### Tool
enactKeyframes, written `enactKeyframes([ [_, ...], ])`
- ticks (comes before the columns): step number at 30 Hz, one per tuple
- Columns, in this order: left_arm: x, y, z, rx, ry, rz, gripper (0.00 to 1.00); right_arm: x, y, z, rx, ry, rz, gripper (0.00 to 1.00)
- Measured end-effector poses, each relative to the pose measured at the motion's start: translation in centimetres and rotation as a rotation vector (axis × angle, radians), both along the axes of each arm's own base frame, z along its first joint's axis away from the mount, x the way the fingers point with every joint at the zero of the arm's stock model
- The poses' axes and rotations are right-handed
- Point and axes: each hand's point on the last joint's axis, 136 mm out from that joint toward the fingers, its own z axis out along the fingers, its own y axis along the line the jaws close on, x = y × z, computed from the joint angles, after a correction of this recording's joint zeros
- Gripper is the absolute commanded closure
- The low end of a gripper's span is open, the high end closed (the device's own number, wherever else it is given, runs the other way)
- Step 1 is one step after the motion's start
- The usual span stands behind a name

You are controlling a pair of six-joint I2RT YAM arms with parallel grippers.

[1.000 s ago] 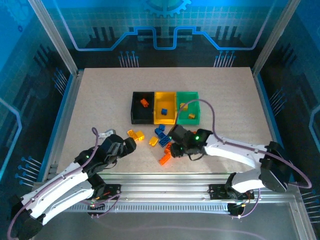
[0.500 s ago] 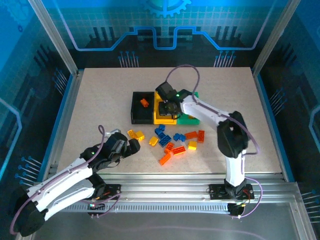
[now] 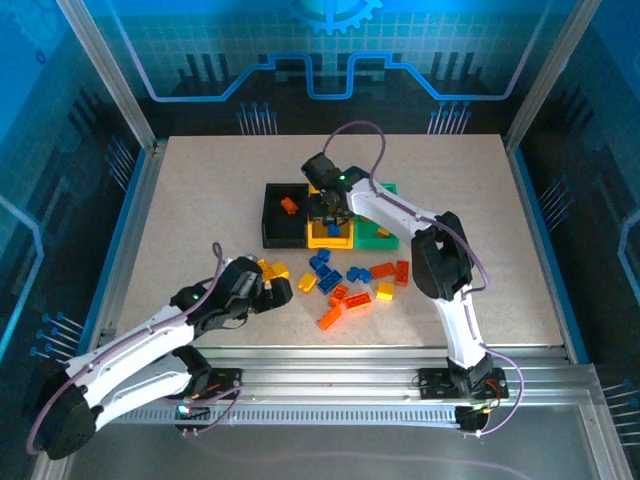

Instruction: Sort the legos into containers by color

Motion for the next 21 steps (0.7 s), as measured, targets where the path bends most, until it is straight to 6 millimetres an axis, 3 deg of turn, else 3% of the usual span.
enactKeyframes([
  [3,0.4,-1.1,0.1,-0.008,0.005,-0.047,0.01,-0.9,-0.5,1.2,0.028,-0.014,-0.001,0.37],
  [6,0.3,-2.8,0.0,0.001,0.014,-0.127,0.01,-3.1,-2.0,3.2,0.063,-0.038,-0.004,0.37],
  [10,-0.6,-6.9,-0.1,0.051,0.021,-0.31,0.03,-6.6,-4.8,6.2,0.125,-0.091,-0.019,0.37],
  [12,-1.1,-9.2,-0.1,0.088,0.015,-0.406,0.07,-8.0,-6.1,6.8,0.146,-0.106,-0.028,0.37],
  [16,-2.3,-12.9,-1.5,0.187,0.009,-0.564,0.18,-10.4,-8.8,5.8,0.155,-0.096,-0.06,0.37],
  [21,-2.5,-13.8,-4.5,0.332,0.037,-0.626,0.27,-12.5,-11.3,4.2,0.147,-0.072,-0.097,0.36],
])
